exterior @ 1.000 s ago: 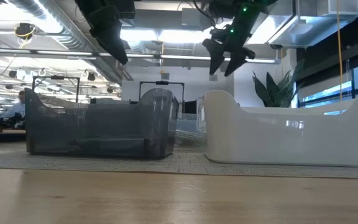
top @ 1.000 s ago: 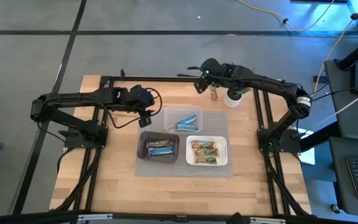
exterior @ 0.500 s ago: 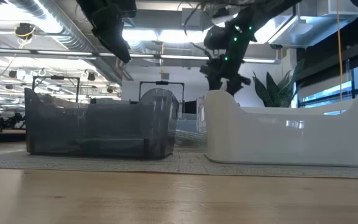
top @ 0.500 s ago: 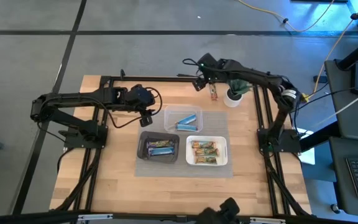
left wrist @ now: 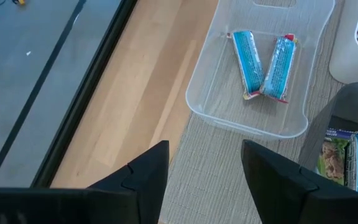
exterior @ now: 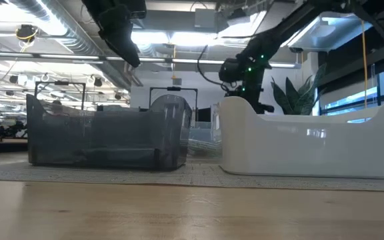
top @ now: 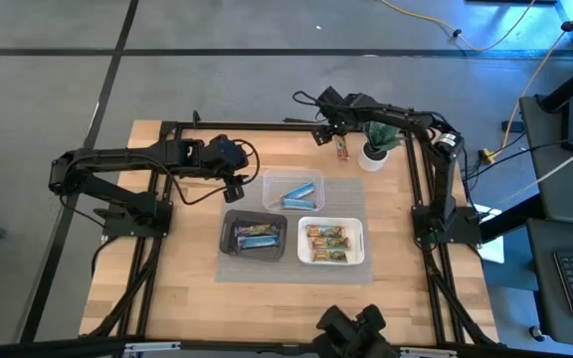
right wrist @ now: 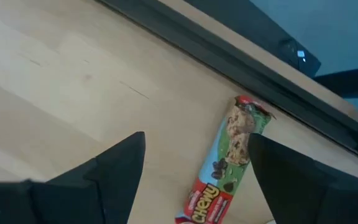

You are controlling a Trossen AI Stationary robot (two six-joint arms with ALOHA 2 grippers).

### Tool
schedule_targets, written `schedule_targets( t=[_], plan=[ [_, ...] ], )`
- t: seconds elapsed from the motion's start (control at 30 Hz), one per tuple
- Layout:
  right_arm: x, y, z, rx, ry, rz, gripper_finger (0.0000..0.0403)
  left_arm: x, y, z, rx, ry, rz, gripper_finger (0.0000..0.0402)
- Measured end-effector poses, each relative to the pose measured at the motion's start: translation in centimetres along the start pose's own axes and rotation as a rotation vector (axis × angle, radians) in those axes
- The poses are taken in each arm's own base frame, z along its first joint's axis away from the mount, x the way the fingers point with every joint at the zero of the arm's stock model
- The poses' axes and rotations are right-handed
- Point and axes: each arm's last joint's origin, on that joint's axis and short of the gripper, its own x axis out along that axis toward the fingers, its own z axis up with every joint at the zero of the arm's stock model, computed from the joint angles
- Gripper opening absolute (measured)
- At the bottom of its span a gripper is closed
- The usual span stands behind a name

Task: Pick and place Granola Bars by type
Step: Put the red granola bar into the transparent bin

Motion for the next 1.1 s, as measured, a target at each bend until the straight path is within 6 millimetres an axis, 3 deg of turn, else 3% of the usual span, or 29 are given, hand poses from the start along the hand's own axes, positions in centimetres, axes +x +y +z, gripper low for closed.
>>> schedule_targets(
  t=[0.47, 0.77, 1.1],
  plan=[
    [1.4, -2.1, 0.0, 0.153, 0.072, -0.055, 0.0287, 0.0, 0.0, 0.0, 0.0, 0.0, 0.0, 0.0192],
    [2.0, -2.5, 0.1, 0.164, 0.08, -0.058, 0.0287, 0.3, -0.1, -0.2, 0.001, 0.006, 0.0, 0.0193],
    [4.7, -2.5, -0.5, 0.196, 0.175, -0.03, 0.0287, 1.1, -0.3, -1.2, 0.011, 0.04, 0.001, 0.0193]
  ],
)
